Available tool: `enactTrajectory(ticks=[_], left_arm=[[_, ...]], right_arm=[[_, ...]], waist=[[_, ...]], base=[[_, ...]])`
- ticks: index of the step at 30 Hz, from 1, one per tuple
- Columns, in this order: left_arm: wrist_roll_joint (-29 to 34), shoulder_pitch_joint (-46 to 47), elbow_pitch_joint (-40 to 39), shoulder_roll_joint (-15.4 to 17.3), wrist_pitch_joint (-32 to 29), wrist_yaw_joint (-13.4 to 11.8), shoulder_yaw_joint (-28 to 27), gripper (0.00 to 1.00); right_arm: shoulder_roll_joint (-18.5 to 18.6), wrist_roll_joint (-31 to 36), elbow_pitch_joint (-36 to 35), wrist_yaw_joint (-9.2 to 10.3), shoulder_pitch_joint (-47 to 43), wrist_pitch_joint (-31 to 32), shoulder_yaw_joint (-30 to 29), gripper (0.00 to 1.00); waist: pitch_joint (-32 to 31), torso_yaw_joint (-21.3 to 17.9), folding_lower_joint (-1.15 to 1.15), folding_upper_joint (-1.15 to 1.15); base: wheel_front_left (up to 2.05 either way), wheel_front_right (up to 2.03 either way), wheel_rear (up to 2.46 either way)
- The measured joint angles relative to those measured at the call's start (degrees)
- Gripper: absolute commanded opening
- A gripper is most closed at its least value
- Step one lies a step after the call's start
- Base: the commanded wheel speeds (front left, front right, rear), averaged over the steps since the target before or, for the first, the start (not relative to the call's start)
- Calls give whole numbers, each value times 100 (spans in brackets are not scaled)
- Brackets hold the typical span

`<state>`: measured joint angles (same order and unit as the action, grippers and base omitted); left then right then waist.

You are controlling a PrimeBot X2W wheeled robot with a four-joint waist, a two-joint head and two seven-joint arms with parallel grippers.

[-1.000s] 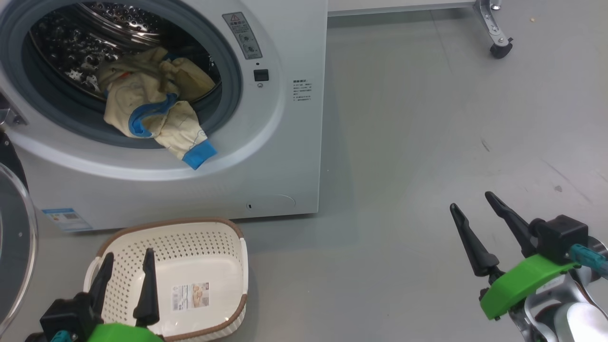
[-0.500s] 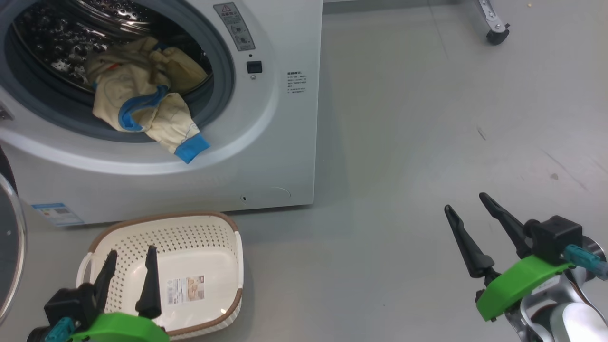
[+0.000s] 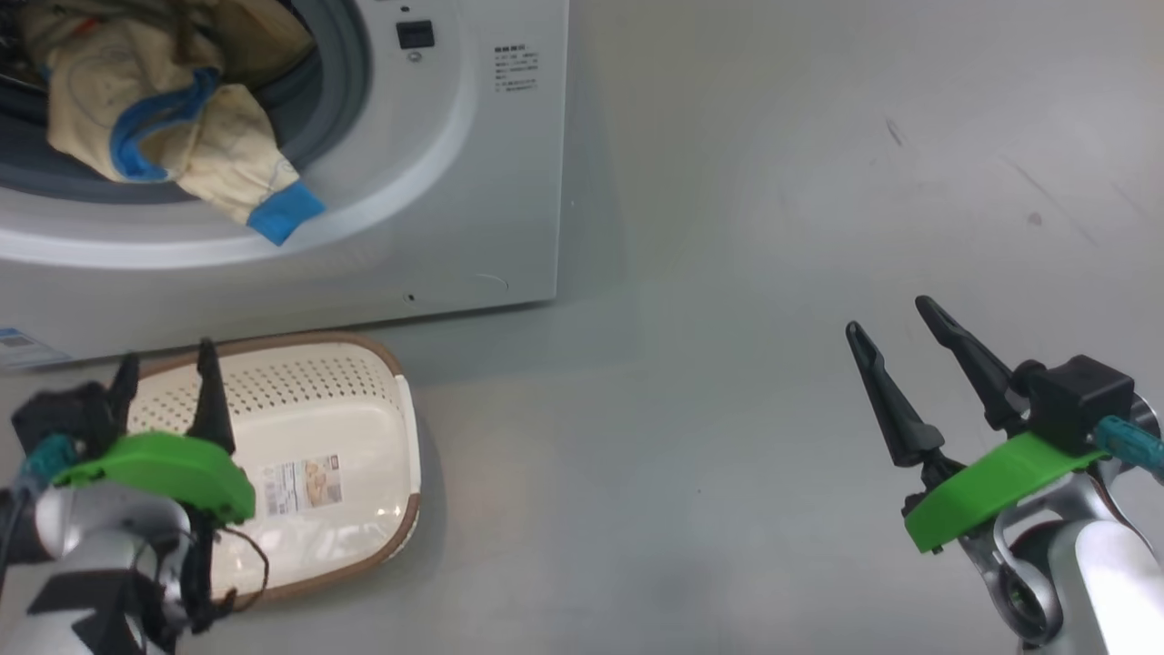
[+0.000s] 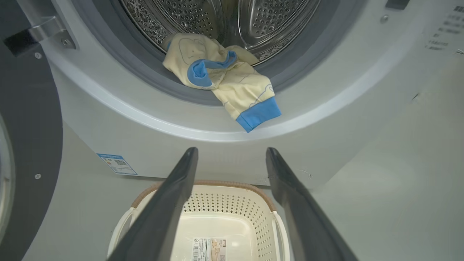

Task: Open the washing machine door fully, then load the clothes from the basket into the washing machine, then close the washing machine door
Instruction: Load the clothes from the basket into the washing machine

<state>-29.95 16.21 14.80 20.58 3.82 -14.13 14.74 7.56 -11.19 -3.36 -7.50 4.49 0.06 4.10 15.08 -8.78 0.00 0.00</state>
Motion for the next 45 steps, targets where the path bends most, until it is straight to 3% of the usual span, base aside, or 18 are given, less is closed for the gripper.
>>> enactTrajectory(ticks=[6,11,18,22,28,35,36,37,38,39,45], left_arm=[[-51,1121,725,247,-379,49,3,100],[-60,1993,1211,515,-816,257,43,100],[560,2968,1752,958,-1218,426,453,100],[769,3397,1985,1071,-1473,712,736,100],[1107,3921,2290,1250,-1655,865,1010,100],[1183,4245,2762,1245,-1846,1216,1257,100],[1188,4274,2813,1244,-1845,1230,1293,91],[1189,4312,2866,1238,-1845,1266,1318,49],[1190,4359,2936,1233,-1846,1308,1341,21],[1207,4388,2978,1233,-1845,1315,1354,0],[1277,4574,3331,1184,-1996,1556,1556,0]], right_arm=[[-51,-64,110,0,294,-186,66,100],[-73,-148,249,0,593,-357,157,100],[-89,-194,475,0,792,-569,208,100],[-93,-242,568,0,883,-645,237,100],[-94,-244,665,0,1022,-742,272,100],[-98,-294,766,0,1024,-764,387,100],[-98,-296,776,0,1025,-765,396,100],[-98,-296,788,0,1028,-766,404,100],[-98,-296,792,0,1029,-779,405,100],[-98,-296,797,0,1029,-804,402,100],[-98,-296,826,0,1031,-812,388,100]], waist=[[575,-201,1,0],[1024,-392,1,0],[1530,-644,1,0],[1720,-740,1,0],[1871,-801,0,0],[1949,-863,0,0],[1953,-873,0,0],[1951,-884,0,0],[1949,-891,0,0],[1945,-895,0,0],[1894,-869,0,0]], base=[[0,0,0],[0,0,0],[0,0,0],[0,0,0],[0,0,0],[0,0,0],[0,0,0],[0,0,0],[0,0,0],[0,0,0],[0,0,0]])
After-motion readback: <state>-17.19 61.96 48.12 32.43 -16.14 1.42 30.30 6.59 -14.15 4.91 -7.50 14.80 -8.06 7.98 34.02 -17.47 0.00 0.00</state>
